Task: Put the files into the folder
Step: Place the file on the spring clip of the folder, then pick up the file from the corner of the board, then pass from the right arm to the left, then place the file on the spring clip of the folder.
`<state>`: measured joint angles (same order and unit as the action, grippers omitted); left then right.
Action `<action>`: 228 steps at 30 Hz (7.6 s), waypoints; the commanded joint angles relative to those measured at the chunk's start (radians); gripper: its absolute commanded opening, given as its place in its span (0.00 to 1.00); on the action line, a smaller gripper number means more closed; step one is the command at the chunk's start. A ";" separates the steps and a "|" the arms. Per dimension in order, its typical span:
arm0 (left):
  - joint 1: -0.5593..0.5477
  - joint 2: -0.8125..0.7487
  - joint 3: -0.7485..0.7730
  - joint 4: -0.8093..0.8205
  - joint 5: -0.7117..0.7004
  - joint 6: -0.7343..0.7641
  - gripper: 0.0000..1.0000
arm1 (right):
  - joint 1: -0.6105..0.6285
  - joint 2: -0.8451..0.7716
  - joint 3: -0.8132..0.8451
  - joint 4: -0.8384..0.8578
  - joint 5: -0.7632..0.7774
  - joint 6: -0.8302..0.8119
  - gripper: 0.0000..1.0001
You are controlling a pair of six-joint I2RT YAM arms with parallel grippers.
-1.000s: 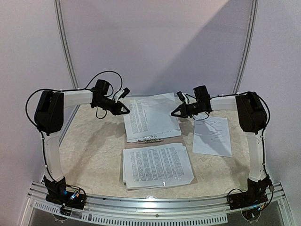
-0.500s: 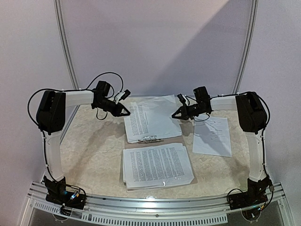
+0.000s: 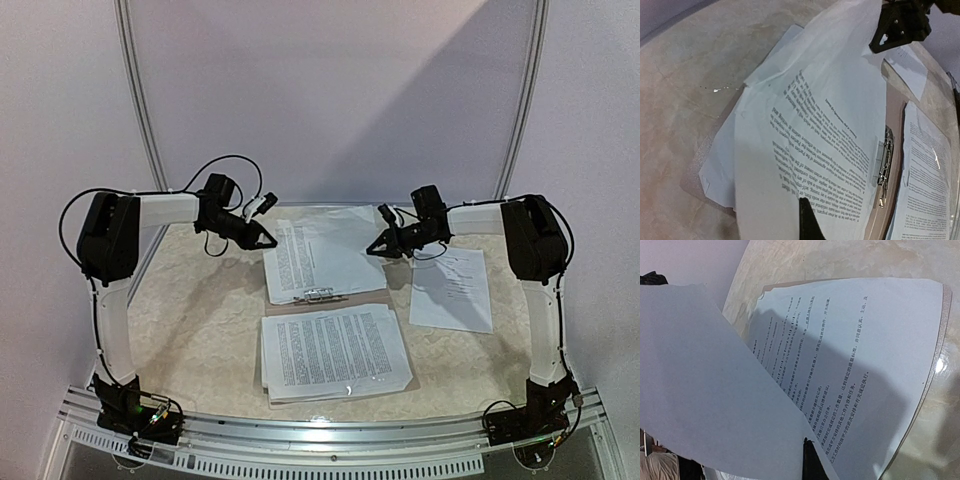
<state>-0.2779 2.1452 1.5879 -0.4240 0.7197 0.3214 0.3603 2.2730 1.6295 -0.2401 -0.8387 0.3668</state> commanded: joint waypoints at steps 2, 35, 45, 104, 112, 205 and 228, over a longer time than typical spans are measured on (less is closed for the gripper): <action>0.010 0.007 -0.011 0.002 0.002 0.008 0.02 | -0.002 -0.031 -0.001 -0.032 0.036 0.015 0.00; -0.006 -0.023 -0.059 -0.009 -0.216 -0.032 0.43 | -0.009 0.076 0.090 -0.128 0.178 -0.025 0.21; -0.029 -0.050 -0.122 -0.025 -0.342 -0.021 0.40 | -0.011 -0.005 0.081 -0.210 0.524 -0.071 0.39; -0.860 0.545 0.534 0.269 -1.074 0.594 0.55 | -0.626 -0.365 -0.777 0.173 -0.012 0.033 0.59; -0.863 0.550 0.532 0.276 -1.079 0.603 0.55 | -0.622 -0.399 -0.851 0.329 -0.165 0.117 0.26; -0.316 -0.880 0.257 -0.458 -0.065 -0.024 0.00 | 0.300 -1.175 -0.710 0.454 0.381 -0.230 0.92; -0.213 -0.896 0.188 -0.359 0.084 -0.143 0.00 | 0.299 -1.017 -0.681 0.905 0.119 0.042 0.12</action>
<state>-0.5114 1.2369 1.7939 -0.8173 0.7792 0.2070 0.6605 1.2575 0.9287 0.6201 -0.6716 0.3817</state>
